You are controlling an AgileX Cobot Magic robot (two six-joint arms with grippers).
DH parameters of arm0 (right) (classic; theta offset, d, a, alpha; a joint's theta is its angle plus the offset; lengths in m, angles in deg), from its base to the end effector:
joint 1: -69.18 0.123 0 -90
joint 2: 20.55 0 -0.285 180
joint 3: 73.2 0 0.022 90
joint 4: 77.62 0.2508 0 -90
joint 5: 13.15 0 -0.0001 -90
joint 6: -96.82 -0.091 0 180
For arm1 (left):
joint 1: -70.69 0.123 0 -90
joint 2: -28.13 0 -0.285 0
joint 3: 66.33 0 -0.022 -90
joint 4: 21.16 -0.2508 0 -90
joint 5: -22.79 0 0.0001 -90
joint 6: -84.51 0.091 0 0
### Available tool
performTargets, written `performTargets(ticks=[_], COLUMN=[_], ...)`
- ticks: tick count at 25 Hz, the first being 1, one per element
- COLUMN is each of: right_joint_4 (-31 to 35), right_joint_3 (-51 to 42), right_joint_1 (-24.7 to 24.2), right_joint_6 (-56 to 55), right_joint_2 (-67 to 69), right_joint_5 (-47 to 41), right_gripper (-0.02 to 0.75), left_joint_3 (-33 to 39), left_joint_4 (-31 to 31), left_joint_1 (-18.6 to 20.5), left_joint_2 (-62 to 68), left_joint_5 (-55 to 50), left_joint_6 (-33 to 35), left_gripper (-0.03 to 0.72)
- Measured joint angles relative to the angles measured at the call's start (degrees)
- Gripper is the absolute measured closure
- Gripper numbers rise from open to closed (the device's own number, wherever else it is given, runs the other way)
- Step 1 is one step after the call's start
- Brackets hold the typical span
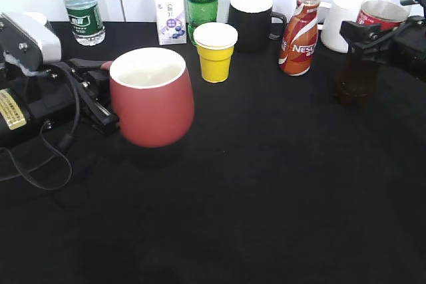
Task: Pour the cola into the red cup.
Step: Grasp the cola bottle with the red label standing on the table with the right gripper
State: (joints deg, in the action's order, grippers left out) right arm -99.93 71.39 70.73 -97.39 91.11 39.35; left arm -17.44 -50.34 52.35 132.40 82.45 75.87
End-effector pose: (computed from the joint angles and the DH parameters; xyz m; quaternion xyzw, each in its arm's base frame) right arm 0.3453 0.0367 0.1790 -0.1100 0.7375 0.1238 0.6547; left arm 0.2585 -0.1260 0.1752 0.3004 0.6819 -0.2239 0.6282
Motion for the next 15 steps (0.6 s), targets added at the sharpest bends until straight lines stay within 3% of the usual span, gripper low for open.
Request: performTargets(ticks=[3, 15], right_joint_4=[0.0, 0.0], right_joint_3=[0.0, 0.0], right_joint_1=[0.0, 0.0], right_joint_6=[0.0, 0.0], right_joint_2=[0.0, 0.0], right_joint_5=[0.0, 0.0], right_gripper=[0.247, 0.247], left_joint_3=[0.0, 0.0], left_joint_4=[0.0, -0.1], left_joint_1=[0.0, 0.0], left_joint_2=[0.0, 0.0], left_joint_5=[0.0, 0.0], left_joint_6=[0.0, 0.0], left_gripper=[0.631, 0.630])
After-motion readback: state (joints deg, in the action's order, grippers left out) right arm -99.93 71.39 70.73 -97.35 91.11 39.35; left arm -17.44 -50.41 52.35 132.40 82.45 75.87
